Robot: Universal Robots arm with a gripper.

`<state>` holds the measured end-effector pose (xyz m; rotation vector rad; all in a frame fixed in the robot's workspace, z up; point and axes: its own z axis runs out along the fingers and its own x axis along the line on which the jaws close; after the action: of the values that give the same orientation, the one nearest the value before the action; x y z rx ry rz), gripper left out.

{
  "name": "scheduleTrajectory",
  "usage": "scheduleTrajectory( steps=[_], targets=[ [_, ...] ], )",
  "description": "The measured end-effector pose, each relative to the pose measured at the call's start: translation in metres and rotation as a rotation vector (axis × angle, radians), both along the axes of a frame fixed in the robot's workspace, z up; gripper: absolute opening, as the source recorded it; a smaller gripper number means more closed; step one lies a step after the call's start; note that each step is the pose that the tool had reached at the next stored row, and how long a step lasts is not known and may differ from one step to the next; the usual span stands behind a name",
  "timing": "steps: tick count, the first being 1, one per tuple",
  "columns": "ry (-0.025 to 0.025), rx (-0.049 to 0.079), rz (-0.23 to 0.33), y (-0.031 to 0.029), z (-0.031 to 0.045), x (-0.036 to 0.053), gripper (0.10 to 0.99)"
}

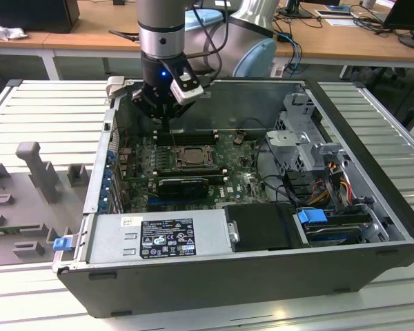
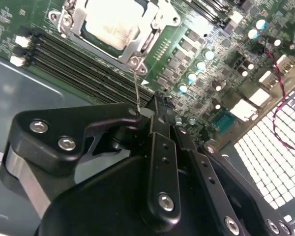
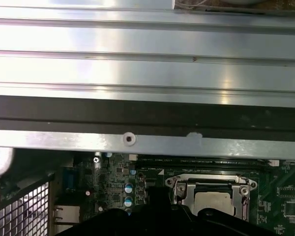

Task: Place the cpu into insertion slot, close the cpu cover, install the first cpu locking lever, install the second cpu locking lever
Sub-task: 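Install the first cpu locking lever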

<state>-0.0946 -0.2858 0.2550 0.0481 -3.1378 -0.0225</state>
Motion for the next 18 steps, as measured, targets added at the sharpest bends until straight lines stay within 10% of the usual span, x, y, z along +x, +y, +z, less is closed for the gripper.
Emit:
scheduleTrajectory(
  steps=[18],
  targets=[
    [0.0000,0.000,0.000,0.0000,-0.0002,0.0233,0.106]
  ],
)
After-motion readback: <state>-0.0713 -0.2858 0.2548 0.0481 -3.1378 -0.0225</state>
